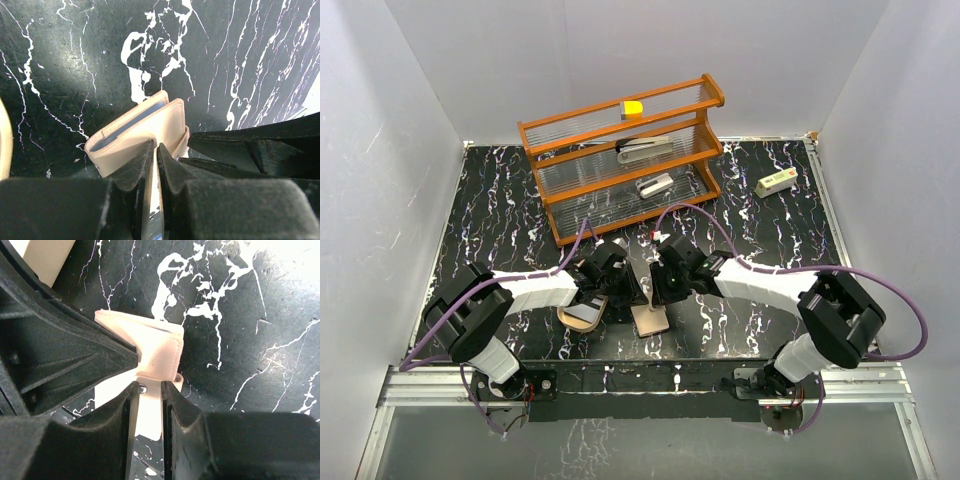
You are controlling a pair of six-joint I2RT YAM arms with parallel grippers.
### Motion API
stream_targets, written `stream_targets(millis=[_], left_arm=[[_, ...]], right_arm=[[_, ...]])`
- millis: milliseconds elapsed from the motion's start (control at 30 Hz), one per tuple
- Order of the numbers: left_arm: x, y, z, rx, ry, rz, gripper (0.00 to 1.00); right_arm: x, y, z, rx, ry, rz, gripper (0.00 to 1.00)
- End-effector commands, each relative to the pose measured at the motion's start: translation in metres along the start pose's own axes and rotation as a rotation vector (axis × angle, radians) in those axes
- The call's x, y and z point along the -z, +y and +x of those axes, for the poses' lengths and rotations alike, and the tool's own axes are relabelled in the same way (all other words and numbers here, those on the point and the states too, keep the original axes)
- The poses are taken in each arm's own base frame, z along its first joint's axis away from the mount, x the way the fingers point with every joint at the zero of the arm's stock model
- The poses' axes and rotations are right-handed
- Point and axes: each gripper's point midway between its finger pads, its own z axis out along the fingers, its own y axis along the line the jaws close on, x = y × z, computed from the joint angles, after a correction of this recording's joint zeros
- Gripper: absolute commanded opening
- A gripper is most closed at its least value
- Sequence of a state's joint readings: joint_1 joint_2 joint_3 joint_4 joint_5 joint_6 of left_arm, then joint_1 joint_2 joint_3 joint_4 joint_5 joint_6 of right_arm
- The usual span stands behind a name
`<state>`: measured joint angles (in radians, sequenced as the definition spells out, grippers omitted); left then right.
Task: Put the credit cards into the card holder
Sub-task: Close the card holder at the center of the board.
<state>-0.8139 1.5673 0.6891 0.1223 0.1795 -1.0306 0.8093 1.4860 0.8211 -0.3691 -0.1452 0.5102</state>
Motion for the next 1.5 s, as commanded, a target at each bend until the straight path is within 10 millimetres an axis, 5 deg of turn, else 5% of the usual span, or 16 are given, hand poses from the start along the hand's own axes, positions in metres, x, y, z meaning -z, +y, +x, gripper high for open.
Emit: stream_targets(millis=[0, 567, 967, 1467], left_arm=[[-0.003, 0.053, 0.019, 0.005, 0.045, -0.185, 0.07], [-0.005, 0.055, 0.020, 0.007, 0.045, -0.193, 0.07], [-0.003, 0.054, 0.019, 0.006, 0.043, -0.189, 0.08], [-0.004, 0.054, 0.020, 0.009, 0.045, -0.185, 0.08]], right_arm=[[0.000, 0.010, -0.025, 0.014, -0.055, -0.005, 0.23], [-0.006, 0.011, 0.003, 0.074, 0.065, -0.038, 0.21], [0.016, 0.020, -0.024, 0.041, -0.075, -0.033, 0.23], [0.004, 0.014, -0.006, 0.034, -0.023, -0.041, 0.18]])
